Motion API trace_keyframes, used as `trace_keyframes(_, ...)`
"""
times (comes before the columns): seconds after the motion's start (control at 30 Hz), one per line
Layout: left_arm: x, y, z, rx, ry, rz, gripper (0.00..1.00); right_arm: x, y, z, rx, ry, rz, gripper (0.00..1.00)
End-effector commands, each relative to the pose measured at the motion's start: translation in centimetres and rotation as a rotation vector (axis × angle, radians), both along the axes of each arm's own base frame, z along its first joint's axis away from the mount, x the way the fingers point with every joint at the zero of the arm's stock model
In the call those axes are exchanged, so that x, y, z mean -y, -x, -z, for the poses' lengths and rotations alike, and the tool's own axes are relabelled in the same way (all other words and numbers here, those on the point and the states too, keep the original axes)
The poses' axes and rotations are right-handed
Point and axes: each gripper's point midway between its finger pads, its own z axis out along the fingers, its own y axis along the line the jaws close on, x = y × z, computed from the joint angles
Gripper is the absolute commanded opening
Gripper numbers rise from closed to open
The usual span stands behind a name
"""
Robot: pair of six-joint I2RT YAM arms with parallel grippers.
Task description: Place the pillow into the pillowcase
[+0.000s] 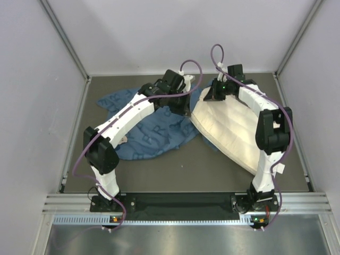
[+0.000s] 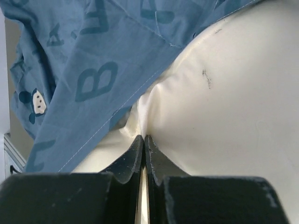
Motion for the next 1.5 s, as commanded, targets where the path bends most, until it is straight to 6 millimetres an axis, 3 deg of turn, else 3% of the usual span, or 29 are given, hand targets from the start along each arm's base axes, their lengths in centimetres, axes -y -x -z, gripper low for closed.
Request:
trace_keyframes(0.0, 1.6, 2.1, -4.9, 0.002, 0.138, 0.082, 0.03, 2.1, -3.4, -1.3, 0.116, 0.064, 0.083, 0.0)
trace_keyframes(0.07, 2.1, 1.3, -5.6, 0.026, 0.159, 0.074, 0.04, 0.7, -2.6, -1.7, 0.137, 0.08, 0.047, 0.0)
trace_keyframes(0.1, 2.5, 0.7, -5.0, 0.022, 0.148, 0.066, 0.04, 0.2, -1.9, -1.5, 0.136, 0.083, 0.029, 0.0)
trace_keyframes(0.13, 2.7, -0.2, -5.6, 0.04, 0.15, 0.05, 0.04, -1.4, -1.2, -3.3, 0.197, 0.065, -0.007, 0.0)
trace_keyframes(0.17, 2.9, -0.8, -5.4, 0.042, 0.14, 0.041, 0.03, -2.3, 0.4, -2.6, 0.185, 0.045, -0.043, 0.0)
trace_keyframes(0.2, 3.4, -1.8, -3.6, 0.017, 0.111, 0.028, 0.01, -3.0, 1.1, -3.2, 0.212, 0.03, -0.063, 0.0)
trace_keyframes(0.23, 3.4, -2.9, -4.4, 0.042, 0.106, 0.001, 0.0, -4.6, 2.1, -6.2, 0.314, -0.004, -0.097, 0.0)
trace_keyframes(0.27, 3.7, -3.9, -3.1, 0.028, 0.085, -0.019, 0.0, -5.2, 4.0, -5.0, 0.304, -0.013, -0.13, 0.0)
trace_keyframes(0.3, 3.9, -4.4, -3.1, 0.033, 0.087, -0.027, 0.0, -5.7, 4.9, -5.6, 0.334, -0.026, -0.15, 0.0)
trace_keyframes(0.33, 4.1, -5.1, -3.9, 0.051, 0.104, -0.037, 0.0, -6.6, 6.4, -7.4, 0.386, -0.054, -0.176, 0.0)
trace_keyframes(0.37, 4.2, -5.4, -4.0, 0.051, 0.113, -0.043, 0.0, -7.3, 6.9, -8.4, 0.45, -0.084, -0.198, 0.0)
trace_keyframes(0.4, 4.6, -5.7, -4.1, 0.049, 0.131, -0.048, 0.01, -7.6, 8.4, -7.3, 0.431, -0.1, -0.229, 0.0)
trace_keyframes(0.43, 4.8, -5.7, -4.2, 0.048, 0.141, -0.043, 0.01, -8.0, 9.2, -8.4, 0.471, -0.124, -0.245, 0.0)
trace_keyframes(0.5, 5.2, -5.5, -3.9, 0.033, 0.158, -0.037, 0.02, -8.0, 10.2, -8.8, 0.501, -0.153, -0.272, 0.01)
trace_keyframes(0.57, 5.3, -5.4, -3.4, 0.018, 0.158, -0.035, 0.01, -7.9, 10.7, -8.7, 0.495, -0.154, -0.284, 0.04)
trace_keyframes(0.7, 4.8, -5.3, -1.8, 0.019, 0.146, -0.061, 0.0, -7.4, 12.6, -5.7, 0.335, -0.109, -0.308, 0.02)
trace_keyframes(0.77, 4.7, -5.1, -2.7, 0.034, 0.176, -0.067, 0.0, -7.6, 14.2, -3.8, 0.282, -0.121, -0.334, 0.0)
trace_keyframes(0.8, 4.9, -4.6, -2.3, 0.01, 0.189, -0.053, 0.0, -8.0, 14.6, -4.0, 0.309, -0.139, -0.349, 0.0)
trace_keyframes(0.87, 5.6, -4.1, -3.5, 0.003, 0.24, -0.037, 0.0, -8.7, 16.0, -2.7, 0.299, -0.148, -0.379, 0.0)
trace_keyframes(0.93, 6.5, -2.8, -4.2, -0.029, 0.273, 0.003, 0.0, -9.7, 16.2, -2.9, 0.351, -0.173, -0.397, 0.0)
trace_keyframes(1.03, 7.3, -1.0, -6.4, -0.004, 0.299, 0.029, 0.0, -9.6, 15.6, -2.4, 0.398, -0.21, -0.348, 0.0)
trace_keyframes(1.13, 6.9, 0.3, -8.6, 0.01, 0.339, 0.035, 0.0, -9.2, 14.9, -2.2, 0.366, -0.296, -0.277, 0.0)
trace_keyframes(1.17, 6.9, 0.4, -8.3, 0.007, 0.347, 0.035, 0.0, -9.6, 14.4, -4.2, 0.447, -0.373, -0.288, 0.0)
trace_keyframes(1.23, 6.8, 1.1, -9.1, -0.001, 0.383, 0.036, 0.0, -10.2, 14.5, -4.9, 0.404, -0.489, -0.254, 0.0)
trace_keyframes(1.27, 7.1, 1.2, -8.5, -0.008, 0.391, 0.039, 0.0, -10.8, 14.6, -6.9, 0.482, -0.553, -0.28, 0.0)
trace_keyframes(1.47, 9.4, 3.0, -8.0, -0.021, 0.385, 0.075, 0.0, -13.5, 14.2, -7.4, 0.367, -0.777, -0.25, 0.0)
